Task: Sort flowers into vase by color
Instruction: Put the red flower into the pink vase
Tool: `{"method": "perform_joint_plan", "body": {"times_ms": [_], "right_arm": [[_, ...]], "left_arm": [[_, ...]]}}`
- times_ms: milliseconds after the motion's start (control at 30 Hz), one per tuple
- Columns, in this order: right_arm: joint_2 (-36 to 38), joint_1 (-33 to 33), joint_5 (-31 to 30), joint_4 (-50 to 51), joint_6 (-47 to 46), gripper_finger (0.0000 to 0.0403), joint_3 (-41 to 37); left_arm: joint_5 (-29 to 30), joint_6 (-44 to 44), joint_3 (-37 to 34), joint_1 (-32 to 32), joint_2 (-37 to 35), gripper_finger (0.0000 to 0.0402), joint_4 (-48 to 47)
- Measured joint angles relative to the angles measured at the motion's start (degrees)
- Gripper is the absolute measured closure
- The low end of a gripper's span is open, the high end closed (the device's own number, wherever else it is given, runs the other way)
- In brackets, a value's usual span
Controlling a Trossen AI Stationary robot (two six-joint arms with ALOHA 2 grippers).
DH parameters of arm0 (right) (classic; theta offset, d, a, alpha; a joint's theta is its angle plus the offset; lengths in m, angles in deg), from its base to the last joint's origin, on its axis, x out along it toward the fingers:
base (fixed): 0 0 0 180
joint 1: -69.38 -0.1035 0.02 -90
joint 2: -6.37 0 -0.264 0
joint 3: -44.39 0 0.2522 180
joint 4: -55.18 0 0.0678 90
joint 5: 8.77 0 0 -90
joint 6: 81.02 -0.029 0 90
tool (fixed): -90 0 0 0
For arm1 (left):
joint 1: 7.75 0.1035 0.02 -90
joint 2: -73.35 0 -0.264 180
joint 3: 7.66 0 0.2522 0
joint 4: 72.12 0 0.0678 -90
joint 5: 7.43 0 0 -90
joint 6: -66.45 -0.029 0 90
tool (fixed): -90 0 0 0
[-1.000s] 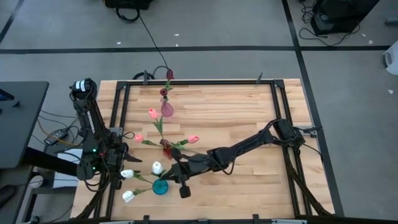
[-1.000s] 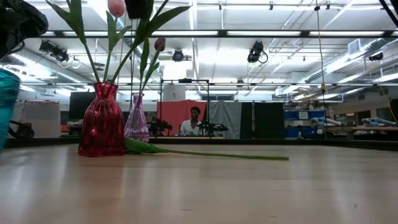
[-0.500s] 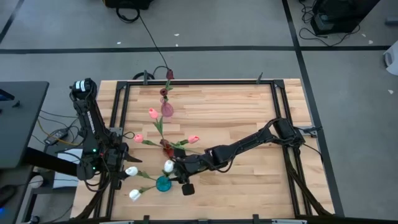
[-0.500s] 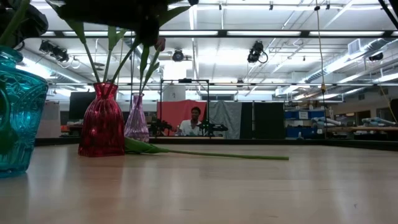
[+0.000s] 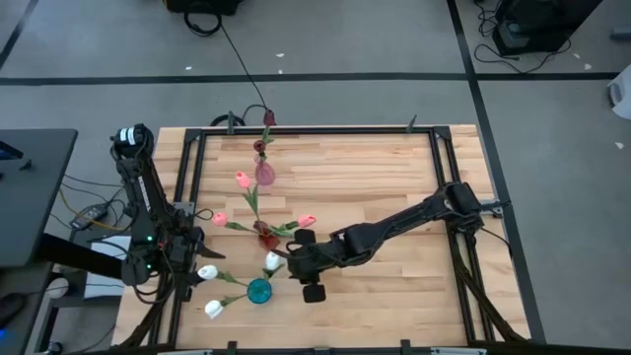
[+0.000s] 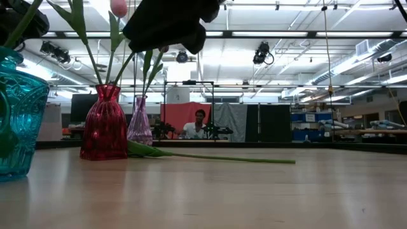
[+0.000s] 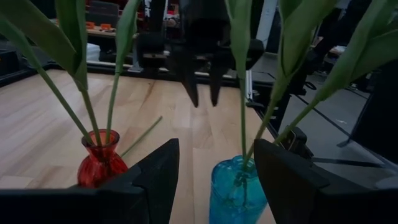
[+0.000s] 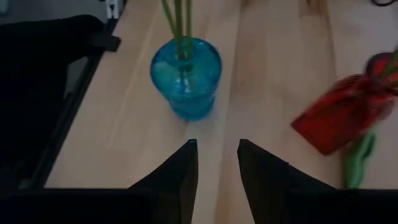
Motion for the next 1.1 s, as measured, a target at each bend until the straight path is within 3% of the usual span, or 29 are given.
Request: {"method": "perform_joint_plan", "body": {"times_ms": [333,533,667,833,1100], "right_arm": [[0.45,0.12,-0.54,7.78,-1.79,0.0277,-0.17],[3.77,1.08,-0.99,1.88,-1.81,0.0277,-6.37],[9.98,0.72,-5.15,-1.74,-1.66,0.0277,-10.94],[18.01,-0.08,-9.40,-9.44,-1.46,0.0277,-20.33],[25.95,3.51,-15.18,-31.81,-10.35,0.0277,-45.86]], "left_arm": [[-1.59,0.19,0.00,0.00,0.02,0.0188,0.06],[-1.59,0.65,0.00,0.00,0.00,0.0188,0.07],[-1.59,0.76,0.00,0.00,0.00,0.0188,0.01],[-1.57,0.74,0.00,0.00,0.00,0.0188,-0.07],[-0.39,-0.15,0.00,0.00,0.00,0.0188,-0.34]]}}
